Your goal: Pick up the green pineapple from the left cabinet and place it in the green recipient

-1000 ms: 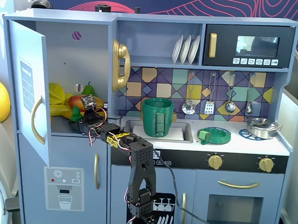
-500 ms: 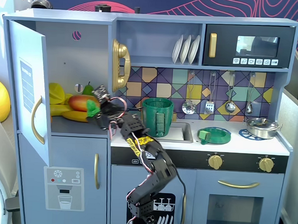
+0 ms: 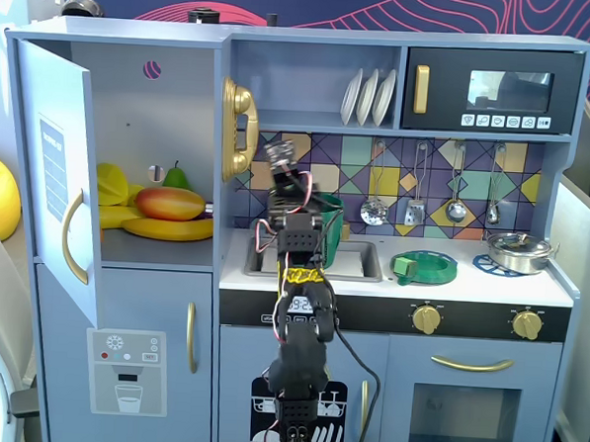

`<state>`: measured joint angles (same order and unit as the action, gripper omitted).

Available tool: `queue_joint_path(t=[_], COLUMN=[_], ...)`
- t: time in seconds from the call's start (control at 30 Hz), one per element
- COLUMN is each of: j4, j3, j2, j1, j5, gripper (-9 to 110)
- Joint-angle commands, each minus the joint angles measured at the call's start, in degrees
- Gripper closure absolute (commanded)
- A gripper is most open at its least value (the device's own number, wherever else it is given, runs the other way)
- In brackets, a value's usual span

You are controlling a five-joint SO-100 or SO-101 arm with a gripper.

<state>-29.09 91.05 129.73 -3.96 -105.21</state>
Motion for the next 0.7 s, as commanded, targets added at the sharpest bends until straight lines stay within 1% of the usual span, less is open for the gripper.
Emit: queue_joint_path(t=[0.0,0.13,0.27,0.47,0.5,0.53,0.6,0.67], j4=[8.8,13.4,13.4,12.9,12.8,13.1,14.7,15.2], j3=[-8.6,-15.4,-22.3,-23.2,-23.0,-22.9,-22.9,-22.9], j2=[-7.5,-17.3,-25.7,-28.8,-28.8,-28.8,-28.8,-28.7], j1=[4.3,6.7,8.6,9.0,8.8,8.5,8.0,7.9], j5=[5.5,6.7,6.3,5.5,5.3,6.5,11.8,13.0], gripper=[102,101,101,101,100,95,79,64])
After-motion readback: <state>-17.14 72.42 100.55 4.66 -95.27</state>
